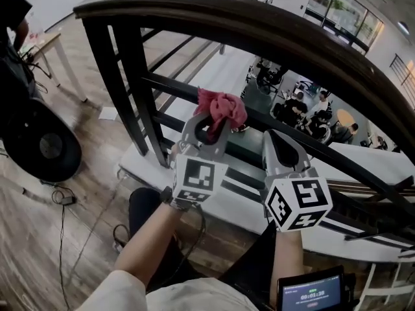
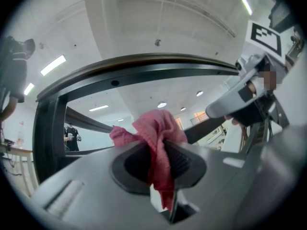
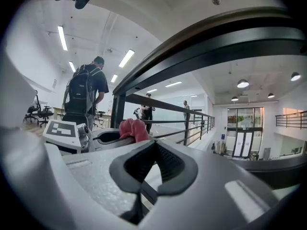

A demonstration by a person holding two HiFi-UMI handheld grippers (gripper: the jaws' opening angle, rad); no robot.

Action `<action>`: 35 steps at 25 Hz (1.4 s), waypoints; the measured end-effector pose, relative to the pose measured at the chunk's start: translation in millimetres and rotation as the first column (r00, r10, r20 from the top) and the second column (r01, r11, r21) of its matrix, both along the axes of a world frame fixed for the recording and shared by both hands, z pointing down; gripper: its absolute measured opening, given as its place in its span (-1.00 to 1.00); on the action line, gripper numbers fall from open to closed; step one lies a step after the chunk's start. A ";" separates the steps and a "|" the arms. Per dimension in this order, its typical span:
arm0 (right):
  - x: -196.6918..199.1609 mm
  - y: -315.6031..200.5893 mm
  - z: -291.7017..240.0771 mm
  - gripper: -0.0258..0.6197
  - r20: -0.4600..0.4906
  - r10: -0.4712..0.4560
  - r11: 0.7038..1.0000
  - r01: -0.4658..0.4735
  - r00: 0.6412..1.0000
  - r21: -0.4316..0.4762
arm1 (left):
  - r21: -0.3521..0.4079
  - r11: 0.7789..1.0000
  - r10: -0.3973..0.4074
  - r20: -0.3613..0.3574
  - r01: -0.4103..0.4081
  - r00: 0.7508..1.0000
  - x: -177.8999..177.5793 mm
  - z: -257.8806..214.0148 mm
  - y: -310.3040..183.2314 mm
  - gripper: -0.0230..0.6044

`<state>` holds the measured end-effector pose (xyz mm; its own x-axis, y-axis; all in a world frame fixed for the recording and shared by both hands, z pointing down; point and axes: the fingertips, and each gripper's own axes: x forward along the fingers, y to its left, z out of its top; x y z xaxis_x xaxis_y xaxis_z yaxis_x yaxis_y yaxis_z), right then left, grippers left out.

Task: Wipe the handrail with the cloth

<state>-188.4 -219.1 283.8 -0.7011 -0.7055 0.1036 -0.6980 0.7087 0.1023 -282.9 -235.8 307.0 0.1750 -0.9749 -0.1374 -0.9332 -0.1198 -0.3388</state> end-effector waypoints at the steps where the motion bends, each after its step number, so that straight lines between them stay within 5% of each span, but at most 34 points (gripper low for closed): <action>1: -9.7 0.3 -0.8 -0.91 0.008 -0.008 1.000 0.008 1.000 -0.002 | -0.003 1.000 -0.008 0.004 0.008 1.000 -10.3 -0.6 0.0 -0.70; 8: -63.0 2.6 -2.2 -0.91 0.049 -0.078 0.997 0.079 0.996 -0.012 | -0.066 0.998 -0.027 -0.020 0.025 0.999 -51.9 8.3 -5.0 -0.70; 30: -169.7 4.2 13.8 -0.91 0.009 -0.245 0.969 0.245 0.969 -0.007 | -0.077 0.976 -0.210 -0.053 0.206 0.976 -176.9 15.8 -3.4 -0.69; 35: -190.5 6.0 5.8 -0.91 0.020 -0.272 0.962 0.272 0.962 0.006 | 0.010 0.963 -0.269 -0.033 0.269 0.963 -203.8 -16.3 8.2 -0.69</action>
